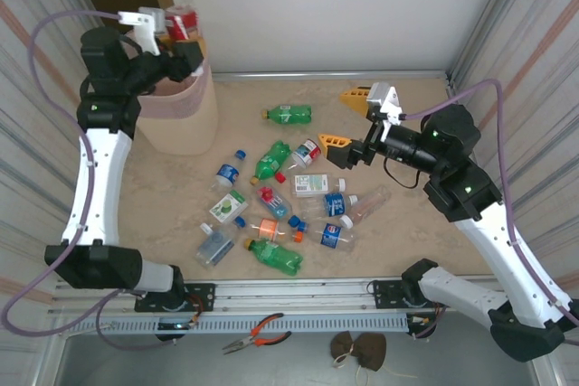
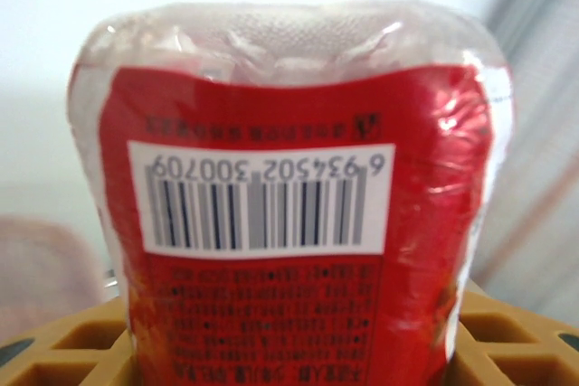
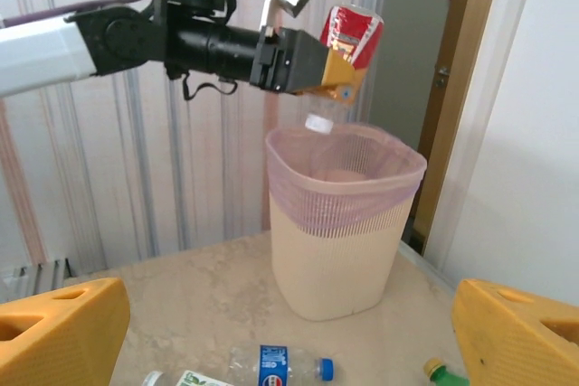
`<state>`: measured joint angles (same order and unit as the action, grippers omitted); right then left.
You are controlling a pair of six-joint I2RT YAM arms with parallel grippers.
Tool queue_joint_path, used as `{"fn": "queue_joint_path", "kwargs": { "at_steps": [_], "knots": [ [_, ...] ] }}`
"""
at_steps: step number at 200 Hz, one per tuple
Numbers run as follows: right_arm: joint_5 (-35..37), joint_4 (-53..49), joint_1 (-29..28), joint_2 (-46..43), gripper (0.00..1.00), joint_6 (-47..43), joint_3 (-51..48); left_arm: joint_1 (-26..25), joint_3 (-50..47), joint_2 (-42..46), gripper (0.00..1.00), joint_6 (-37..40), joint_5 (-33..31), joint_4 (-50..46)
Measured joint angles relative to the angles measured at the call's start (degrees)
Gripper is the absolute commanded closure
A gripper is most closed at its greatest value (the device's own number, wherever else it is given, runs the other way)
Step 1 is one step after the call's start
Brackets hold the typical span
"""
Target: Put the plastic bottles in the bin
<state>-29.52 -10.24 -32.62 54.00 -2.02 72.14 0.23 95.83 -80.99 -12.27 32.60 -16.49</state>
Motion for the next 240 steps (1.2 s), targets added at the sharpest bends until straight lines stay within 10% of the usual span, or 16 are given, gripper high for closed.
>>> {"fn": "queue_joint_path", "kwargs": {
  "at_steps": [109, 240],
  "knots": [
    [0.0, -0.1, 0.0, 0.0, 0.11, 0.3, -0.7, 3.4, 15.0, -20.8, 0.44, -32.3, -28.3, -8.7],
    [3.1, -0.8, 0.0, -1.2, 0.11, 0.5, -3.1, 3.7, 24.5, -38.1, 0.21, -55.6, -32.7, -21.4]
  ]
}}
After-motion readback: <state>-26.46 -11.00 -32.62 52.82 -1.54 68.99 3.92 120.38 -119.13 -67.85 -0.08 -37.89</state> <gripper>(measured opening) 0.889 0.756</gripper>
